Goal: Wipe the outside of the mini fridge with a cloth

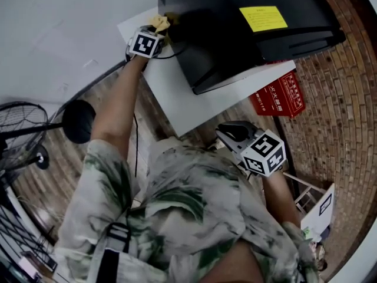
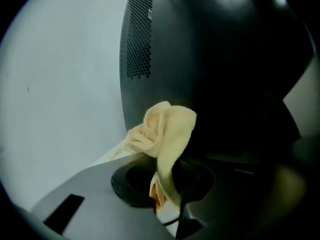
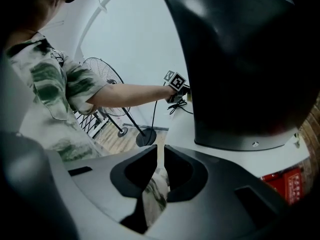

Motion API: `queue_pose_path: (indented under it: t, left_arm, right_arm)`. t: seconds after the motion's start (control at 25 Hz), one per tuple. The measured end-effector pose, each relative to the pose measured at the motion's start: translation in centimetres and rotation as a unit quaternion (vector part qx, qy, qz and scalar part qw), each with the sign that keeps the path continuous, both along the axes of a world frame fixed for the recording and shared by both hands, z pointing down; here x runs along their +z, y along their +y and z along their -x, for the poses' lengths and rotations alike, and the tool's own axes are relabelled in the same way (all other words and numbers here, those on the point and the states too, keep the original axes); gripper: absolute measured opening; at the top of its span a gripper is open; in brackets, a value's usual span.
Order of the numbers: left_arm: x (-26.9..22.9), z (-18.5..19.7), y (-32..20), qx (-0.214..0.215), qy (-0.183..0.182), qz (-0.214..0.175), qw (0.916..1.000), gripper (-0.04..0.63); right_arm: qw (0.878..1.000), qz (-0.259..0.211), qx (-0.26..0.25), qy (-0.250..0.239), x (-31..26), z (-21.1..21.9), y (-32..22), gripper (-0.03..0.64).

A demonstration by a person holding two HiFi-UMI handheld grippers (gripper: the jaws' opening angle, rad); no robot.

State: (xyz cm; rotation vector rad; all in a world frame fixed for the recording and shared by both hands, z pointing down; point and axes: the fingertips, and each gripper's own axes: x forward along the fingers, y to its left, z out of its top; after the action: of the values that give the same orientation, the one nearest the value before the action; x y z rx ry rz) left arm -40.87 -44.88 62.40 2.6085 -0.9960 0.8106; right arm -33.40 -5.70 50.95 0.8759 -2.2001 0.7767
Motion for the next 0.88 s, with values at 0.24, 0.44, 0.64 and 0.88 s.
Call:
queue_pose_path:
  t: [0.24, 0.44, 0.64, 0.88]
  left_arm:
    - [1.4, 0.7, 1.8, 0.001, -0.032, -0.002, 0.9995, 0.084]
    - [-2.0, 1.2, 4.5, -0.011, -0.026, -0.027, 0.9992, 0.084]
    - [-7.6, 2.4, 9.7, -0.050, -0.001, -0.061, 0.9968, 0.084]
    - [-14.2, 2.7, 18.4, -0.114, 0.002, -0.102, 0.9883, 0.084]
  right_arm:
    - [1.000, 0.006, 0.010, 0.007, -0.3, -0.9, 2.1, 0.063]
    - [1.000, 0.003, 0.006, 0.009, -1.3, -2.7, 3.7, 0.061]
    - [1.000, -0.022, -0.021, 0.003, -2.1, -4.9, 5.6, 0.061]
    - [0.997, -0.056, -0.051, -0.012, -2.7, -11.0, 8.8, 0.061]
